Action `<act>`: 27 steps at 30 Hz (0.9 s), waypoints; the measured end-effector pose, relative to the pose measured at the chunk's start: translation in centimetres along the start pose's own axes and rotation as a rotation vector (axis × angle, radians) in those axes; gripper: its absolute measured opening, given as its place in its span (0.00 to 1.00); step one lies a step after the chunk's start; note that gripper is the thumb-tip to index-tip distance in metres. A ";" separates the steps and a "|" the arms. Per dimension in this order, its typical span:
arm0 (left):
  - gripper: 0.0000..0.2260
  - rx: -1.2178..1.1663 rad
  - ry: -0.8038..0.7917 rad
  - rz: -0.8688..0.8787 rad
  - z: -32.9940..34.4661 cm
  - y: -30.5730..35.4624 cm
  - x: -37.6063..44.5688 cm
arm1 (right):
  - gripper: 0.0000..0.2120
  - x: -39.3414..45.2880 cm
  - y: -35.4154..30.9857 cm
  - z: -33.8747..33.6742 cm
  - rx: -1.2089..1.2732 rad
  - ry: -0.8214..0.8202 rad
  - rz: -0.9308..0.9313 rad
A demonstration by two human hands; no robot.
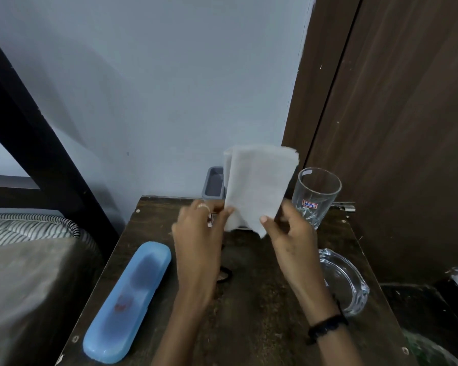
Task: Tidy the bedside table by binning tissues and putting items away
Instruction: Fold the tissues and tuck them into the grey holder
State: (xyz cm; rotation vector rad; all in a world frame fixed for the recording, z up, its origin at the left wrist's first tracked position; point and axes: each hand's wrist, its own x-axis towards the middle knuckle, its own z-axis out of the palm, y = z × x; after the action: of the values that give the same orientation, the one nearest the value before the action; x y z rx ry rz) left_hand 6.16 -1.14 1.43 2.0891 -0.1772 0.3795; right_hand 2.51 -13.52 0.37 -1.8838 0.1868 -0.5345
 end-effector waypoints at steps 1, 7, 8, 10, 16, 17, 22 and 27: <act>0.08 0.030 0.028 0.021 0.3 0.2 1.1 | 0.12 1.0 -0.2 0.1 -0.064 0.006 -0.047; 0.08 0.093 0.096 0.102 1.6 -1.0 4.1 | 0.09 4.5 0.5 1.5 -0.255 0.060 -0.200; 0.08 0.103 0.092 0.105 2.0 -1.5 4.2 | 0.09 4.6 0.8 1.6 -0.271 0.061 -0.199; 0.07 0.148 0.090 0.124 2.5 -2.3 4.3 | 0.08 4.5 1.2 1.8 -0.358 0.075 -0.238; 0.07 0.322 0.105 0.231 3.1 -2.9 3.7 | 0.08 4.5 2.2 2.1 -0.604 0.127 -0.278; 0.07 0.347 0.112 0.239 3.2 -2.8 3.7 | 0.07 4.5 2.2 2.2 -0.622 0.143 -0.280; 0.06 0.437 0.117 0.195 3.8 -2.6 3.3 | 0.05 4.2 2.3 2.4 -0.741 0.140 -0.307; 0.04 0.483 0.115 0.218 4.1 -2.9 3.2 | 0.04 4.0 2.3 2.9 -0.794 0.148 -0.266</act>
State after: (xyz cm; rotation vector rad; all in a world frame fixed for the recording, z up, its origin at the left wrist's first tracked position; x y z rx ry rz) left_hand 10.78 -3.07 -1.81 2.5201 -0.2663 0.7313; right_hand 7.63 -13.48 -1.51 -2.6632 0.2746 -0.8679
